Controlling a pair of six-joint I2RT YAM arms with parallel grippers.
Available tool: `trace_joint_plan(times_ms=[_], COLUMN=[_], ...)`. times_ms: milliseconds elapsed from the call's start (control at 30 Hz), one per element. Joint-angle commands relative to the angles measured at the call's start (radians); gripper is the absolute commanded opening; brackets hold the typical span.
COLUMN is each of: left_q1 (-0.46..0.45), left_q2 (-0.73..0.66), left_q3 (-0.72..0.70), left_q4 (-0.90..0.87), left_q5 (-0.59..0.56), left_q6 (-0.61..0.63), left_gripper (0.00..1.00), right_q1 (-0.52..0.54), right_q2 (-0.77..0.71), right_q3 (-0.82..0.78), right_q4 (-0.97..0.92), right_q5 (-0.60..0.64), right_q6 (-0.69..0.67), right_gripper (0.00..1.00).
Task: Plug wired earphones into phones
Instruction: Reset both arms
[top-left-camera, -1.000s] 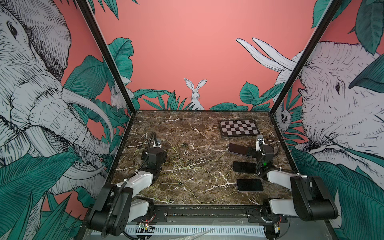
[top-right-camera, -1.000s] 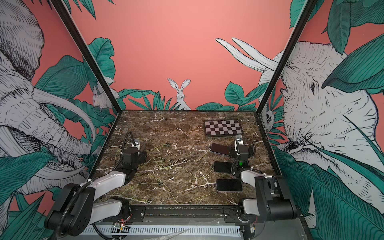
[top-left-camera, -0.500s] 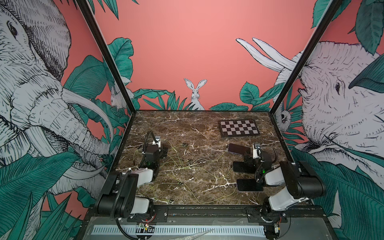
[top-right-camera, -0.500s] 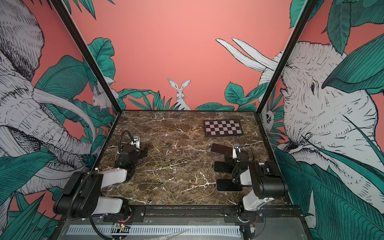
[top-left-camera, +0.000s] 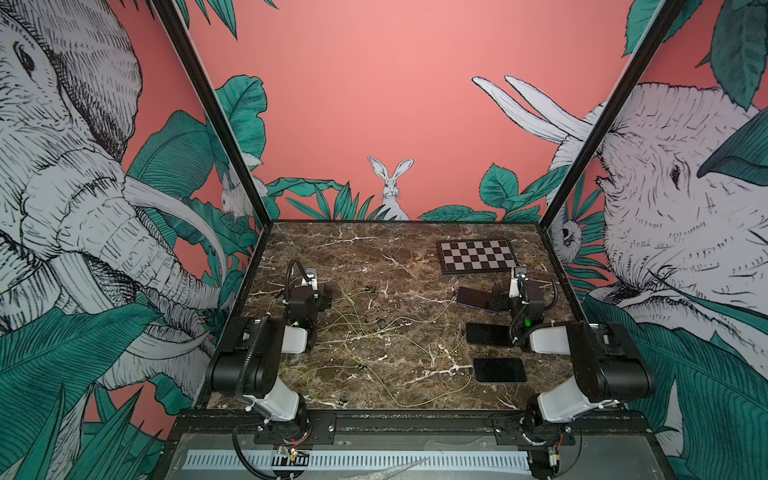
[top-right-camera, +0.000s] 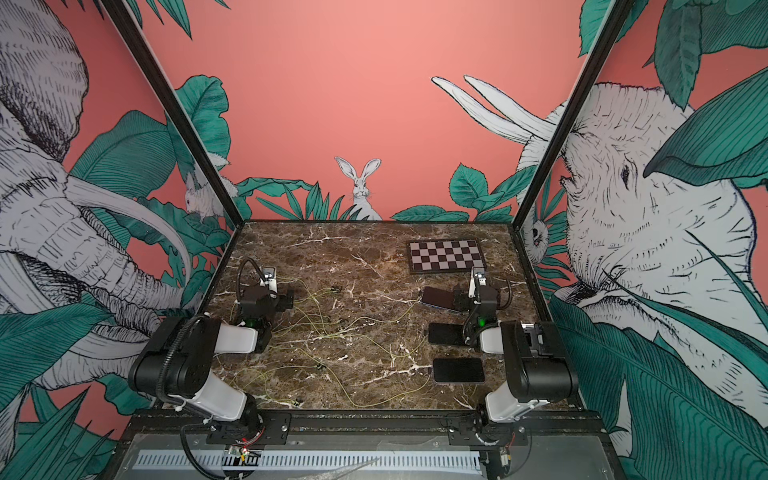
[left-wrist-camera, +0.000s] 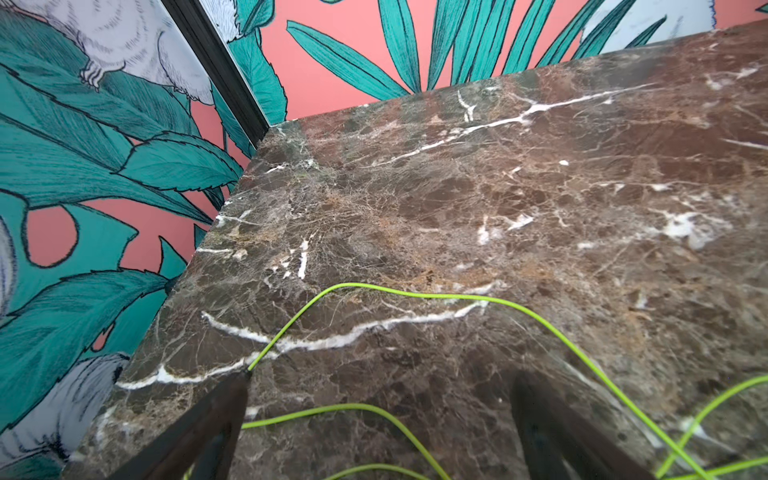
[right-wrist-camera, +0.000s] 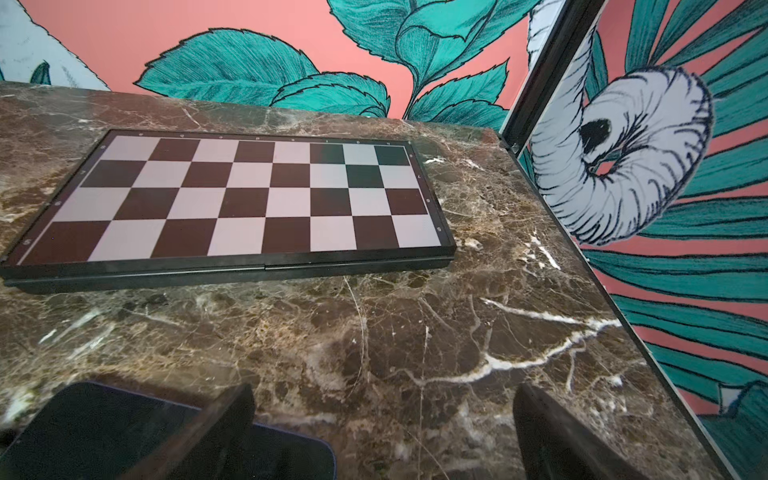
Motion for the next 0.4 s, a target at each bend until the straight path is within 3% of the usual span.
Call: trace_joint_plan(times_ms=[0, 367], left_q1=[0.004, 0.004], left_q2=[-0.022, -0.02], left_q3=[0.011, 0.01], left_q4=[-0.002, 0.003], left_q5=[0.012, 0.012], left_q6=[-0.016, -0.016], left_gripper=[1.0, 1.0], right_q1=[0.0, -0.001], right_q2=[-0.007, -0.005], right_q3=[0.001, 0.005], right_q4=[0.014, 0.008], right_q5=[-0.011, -0.019], right_q6=[0.004, 0.001], right_gripper=[0.99, 0.99])
